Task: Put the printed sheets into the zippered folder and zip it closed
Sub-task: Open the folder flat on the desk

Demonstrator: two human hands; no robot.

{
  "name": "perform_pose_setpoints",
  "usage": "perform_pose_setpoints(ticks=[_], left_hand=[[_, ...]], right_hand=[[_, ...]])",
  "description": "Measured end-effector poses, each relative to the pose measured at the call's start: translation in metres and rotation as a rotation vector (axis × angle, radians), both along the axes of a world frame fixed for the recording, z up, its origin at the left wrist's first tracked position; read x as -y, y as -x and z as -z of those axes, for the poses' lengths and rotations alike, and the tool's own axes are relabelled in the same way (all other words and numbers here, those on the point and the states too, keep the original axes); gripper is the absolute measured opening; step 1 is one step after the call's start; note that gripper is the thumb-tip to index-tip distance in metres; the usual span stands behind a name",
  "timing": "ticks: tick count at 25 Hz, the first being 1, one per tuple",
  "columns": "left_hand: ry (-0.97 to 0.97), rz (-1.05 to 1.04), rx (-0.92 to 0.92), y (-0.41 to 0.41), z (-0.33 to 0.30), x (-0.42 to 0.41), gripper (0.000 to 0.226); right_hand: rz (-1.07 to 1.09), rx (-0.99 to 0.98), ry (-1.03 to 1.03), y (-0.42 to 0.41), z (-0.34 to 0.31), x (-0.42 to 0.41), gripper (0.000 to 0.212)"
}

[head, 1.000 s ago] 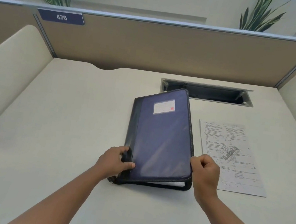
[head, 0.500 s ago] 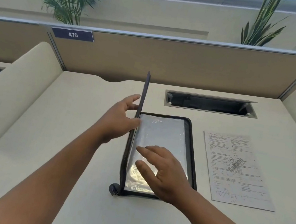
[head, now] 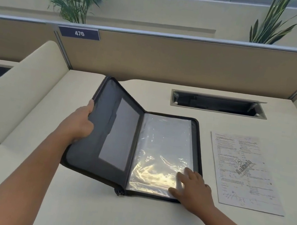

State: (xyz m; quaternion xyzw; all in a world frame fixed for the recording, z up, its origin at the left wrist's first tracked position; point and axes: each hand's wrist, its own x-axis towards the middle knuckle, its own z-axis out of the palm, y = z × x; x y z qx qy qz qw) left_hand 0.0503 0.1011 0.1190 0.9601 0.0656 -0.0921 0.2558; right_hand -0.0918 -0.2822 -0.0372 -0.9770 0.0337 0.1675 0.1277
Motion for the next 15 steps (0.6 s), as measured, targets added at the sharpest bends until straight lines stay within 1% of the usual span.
perform_pose_setpoints(ticks=[2,3,5,7,11,15], left_hand=[[-0.043,-0.024,-0.034,0.001,0.026,-0.013,0.078],[-0.091,-0.034,-0.063,0.003,0.04,-0.019,0.081],[-0.172,-0.064,-0.131,0.011,0.068,-0.025,0.096],[-0.185,-0.089,-0.152,0.016,0.093,-0.027,0.102],[-0.175,-0.106,-0.2,0.019,0.131,-0.023,0.086],[-0.196,-0.098,-0.244,0.016,0.151,-0.019,0.071]], right_hand=[[0.005,0.032,0.003,0.003,0.004,0.003,0.049],[0.015,0.037,0.004,0.004,0.005,0.005,0.048],[0.045,0.026,0.008,0.005,0.006,0.01,0.049],[0.079,0.008,0.0,0.006,0.005,0.015,0.052],[0.099,-0.02,-0.014,0.009,0.001,0.02,0.054],[0.073,-0.021,-0.018,0.012,-0.003,0.023,0.056]])
